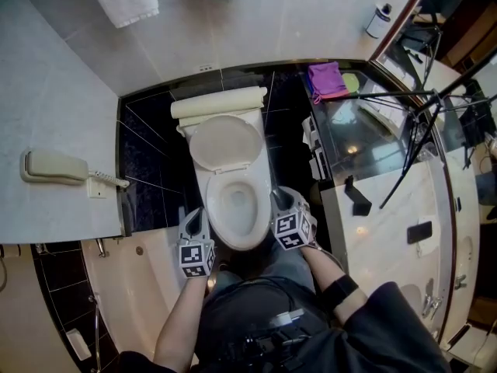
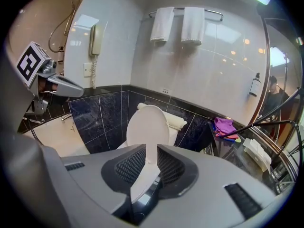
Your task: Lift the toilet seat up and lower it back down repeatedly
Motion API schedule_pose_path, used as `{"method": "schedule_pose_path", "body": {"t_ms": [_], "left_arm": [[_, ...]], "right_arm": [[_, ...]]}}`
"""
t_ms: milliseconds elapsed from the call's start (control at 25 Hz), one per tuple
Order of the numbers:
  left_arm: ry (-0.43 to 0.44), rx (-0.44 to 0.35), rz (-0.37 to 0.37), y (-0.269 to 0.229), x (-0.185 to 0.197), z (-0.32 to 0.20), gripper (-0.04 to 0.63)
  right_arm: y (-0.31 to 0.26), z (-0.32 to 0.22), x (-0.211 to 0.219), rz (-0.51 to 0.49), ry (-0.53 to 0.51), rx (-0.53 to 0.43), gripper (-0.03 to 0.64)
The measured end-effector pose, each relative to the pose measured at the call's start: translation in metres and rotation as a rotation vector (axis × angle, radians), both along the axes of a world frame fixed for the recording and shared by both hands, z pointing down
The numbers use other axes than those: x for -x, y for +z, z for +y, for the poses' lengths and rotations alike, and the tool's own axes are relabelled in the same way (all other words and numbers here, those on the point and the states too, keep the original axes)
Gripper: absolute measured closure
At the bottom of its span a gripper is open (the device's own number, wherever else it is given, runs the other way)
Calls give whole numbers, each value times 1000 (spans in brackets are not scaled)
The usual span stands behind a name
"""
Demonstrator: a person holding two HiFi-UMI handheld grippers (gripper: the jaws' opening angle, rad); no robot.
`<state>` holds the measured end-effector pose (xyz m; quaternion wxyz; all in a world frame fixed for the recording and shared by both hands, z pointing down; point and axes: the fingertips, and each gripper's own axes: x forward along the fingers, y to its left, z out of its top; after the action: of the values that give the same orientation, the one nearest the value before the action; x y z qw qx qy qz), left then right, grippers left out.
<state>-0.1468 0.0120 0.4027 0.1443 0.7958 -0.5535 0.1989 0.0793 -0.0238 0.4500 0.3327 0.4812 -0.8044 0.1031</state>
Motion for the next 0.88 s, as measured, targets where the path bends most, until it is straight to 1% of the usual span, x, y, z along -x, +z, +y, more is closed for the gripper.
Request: {"method": "schedule_pose_path", "body": {"t_ms": [80,160,320,440,520,600,760,880], "left_arm": [[10,0,-7,5,-3,-1,598],[18,9,-15,14,-4,-3,598],[31,39,-28,47,-5,-1,598],[61,35,-49,72,-9,-2,598],[72,48,-64,91,-8,-1,598],[80,41,-61,105,-8,-1,598],[95,37,-56,137,-7,3,598],[100,44,-63,167,-6,5,598]], "right_arm": [[13,0,-5,-19,18,38,502],[31,1,-11,-39,43,75,447],[76,8,-21,-67,87,146,403],[119,18,-27,-109,146,224,384],[146,26,-29,-138,192,274,369],[176,36,-27,-163,226,315,354],[238,57,-16,-231,277,404,356],[298,75,-19,-297,338,475,356]]}}
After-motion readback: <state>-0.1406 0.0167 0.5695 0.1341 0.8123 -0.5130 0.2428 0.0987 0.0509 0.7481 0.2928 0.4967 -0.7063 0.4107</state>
